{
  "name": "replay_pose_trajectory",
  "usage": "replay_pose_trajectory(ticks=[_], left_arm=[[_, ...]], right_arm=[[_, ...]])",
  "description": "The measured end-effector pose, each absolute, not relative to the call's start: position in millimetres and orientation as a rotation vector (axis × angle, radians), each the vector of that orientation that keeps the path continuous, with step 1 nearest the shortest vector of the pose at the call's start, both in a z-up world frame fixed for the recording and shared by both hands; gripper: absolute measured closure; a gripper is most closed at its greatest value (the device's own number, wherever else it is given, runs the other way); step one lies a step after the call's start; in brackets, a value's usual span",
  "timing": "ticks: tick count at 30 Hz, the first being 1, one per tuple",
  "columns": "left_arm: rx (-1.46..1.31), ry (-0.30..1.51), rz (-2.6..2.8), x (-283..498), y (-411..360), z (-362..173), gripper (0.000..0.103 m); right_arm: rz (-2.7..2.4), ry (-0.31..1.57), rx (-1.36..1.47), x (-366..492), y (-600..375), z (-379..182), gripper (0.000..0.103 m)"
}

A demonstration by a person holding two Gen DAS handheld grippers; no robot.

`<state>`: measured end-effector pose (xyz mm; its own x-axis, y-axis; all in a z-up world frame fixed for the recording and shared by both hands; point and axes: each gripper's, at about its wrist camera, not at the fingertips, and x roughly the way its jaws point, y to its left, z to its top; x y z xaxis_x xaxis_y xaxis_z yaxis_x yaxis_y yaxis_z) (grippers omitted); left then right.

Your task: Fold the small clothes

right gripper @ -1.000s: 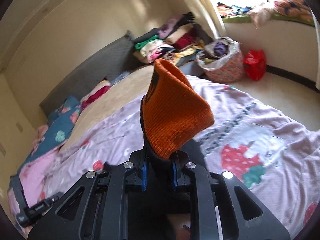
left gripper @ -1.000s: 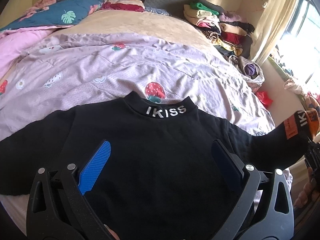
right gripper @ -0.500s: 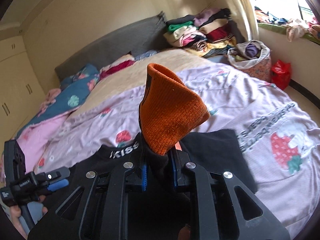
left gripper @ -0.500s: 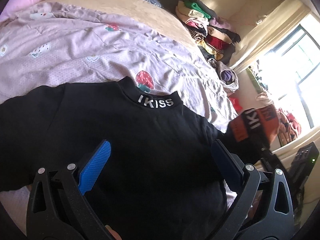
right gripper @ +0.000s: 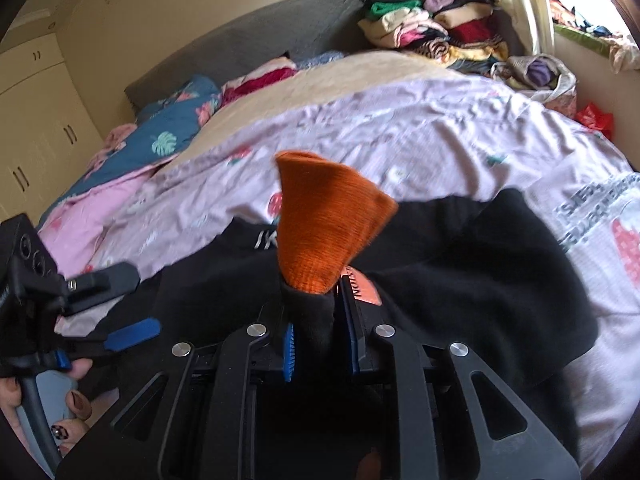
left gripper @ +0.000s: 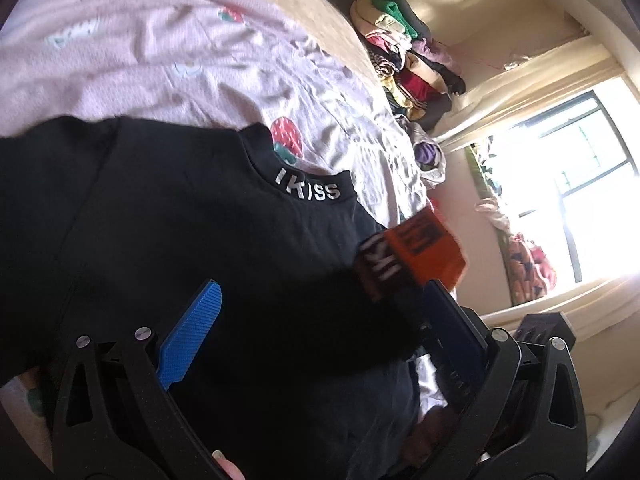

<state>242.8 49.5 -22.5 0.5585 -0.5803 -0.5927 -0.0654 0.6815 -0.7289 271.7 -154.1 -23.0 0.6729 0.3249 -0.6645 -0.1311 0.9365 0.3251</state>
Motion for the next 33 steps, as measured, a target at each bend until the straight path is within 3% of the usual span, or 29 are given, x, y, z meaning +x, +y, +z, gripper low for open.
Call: replay_pose_trajectory(ticks=[5,9,17,18,21,33], left_arm=[[-0.829,0.979,-0.363,248.3,46.6,-37.4,0.011],[-0.844,1.03,-0.376,252.0,36.5,-51.5,0.016],[-0.792,1.089,-0.338,254.4,15.3,-67.2,0.039],[-0.772,1.089,-0.324,254.7,11.4,-66.7,0.049],[-0.71,1.087,-0.315,257.4,0.4,-65.5,0.101],[-0.611,0.829,-0.412,232.8,7.1,27.5,0.102]], right_arm=[[0.34,0.843,0.293,260.1,-149.6,-34.6,0.063],[0.409,0.871,0.284,244.7,-146.5,-38.3,0.059],[0.386,0.827,0.323,211.2,-184.1,-23.1,0.052],[0.374,0.822,0.336,208.1,-191.5,-21.1,0.052],[0.336,0.815,0.374,202.6,-210.9,-18.1,0.051],[0.225,0.772,0.434,191.3,-259.6,-7.6,0.051]])
